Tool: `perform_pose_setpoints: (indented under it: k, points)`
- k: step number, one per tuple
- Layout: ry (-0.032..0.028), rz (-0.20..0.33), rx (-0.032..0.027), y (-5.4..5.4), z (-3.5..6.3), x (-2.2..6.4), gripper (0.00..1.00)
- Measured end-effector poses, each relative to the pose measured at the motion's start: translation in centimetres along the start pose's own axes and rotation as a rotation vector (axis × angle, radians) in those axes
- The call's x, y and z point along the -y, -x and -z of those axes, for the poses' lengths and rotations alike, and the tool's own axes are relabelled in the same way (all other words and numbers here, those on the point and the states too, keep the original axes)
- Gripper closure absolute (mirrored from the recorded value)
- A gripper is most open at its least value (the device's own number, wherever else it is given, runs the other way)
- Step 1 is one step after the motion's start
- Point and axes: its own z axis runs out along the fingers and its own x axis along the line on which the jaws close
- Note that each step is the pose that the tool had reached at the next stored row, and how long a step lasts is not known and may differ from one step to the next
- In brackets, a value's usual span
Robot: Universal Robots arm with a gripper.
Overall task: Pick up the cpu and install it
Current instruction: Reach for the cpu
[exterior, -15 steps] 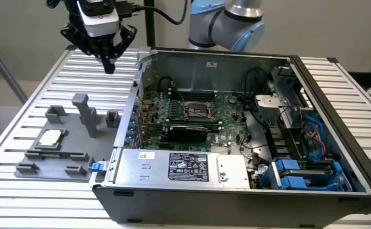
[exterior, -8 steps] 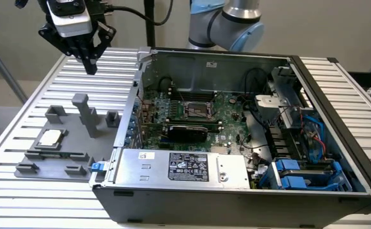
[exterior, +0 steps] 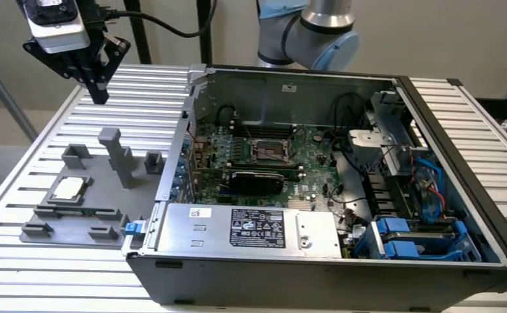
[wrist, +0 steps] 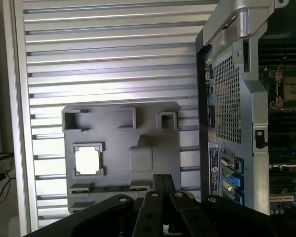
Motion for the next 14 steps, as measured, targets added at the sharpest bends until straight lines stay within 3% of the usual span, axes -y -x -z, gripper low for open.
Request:
perform_pose_setpoints:
  k: [14]
  points:
    - [-0.0067,0.000,0.0005,-6.4,-1.53,0.52,0.89]
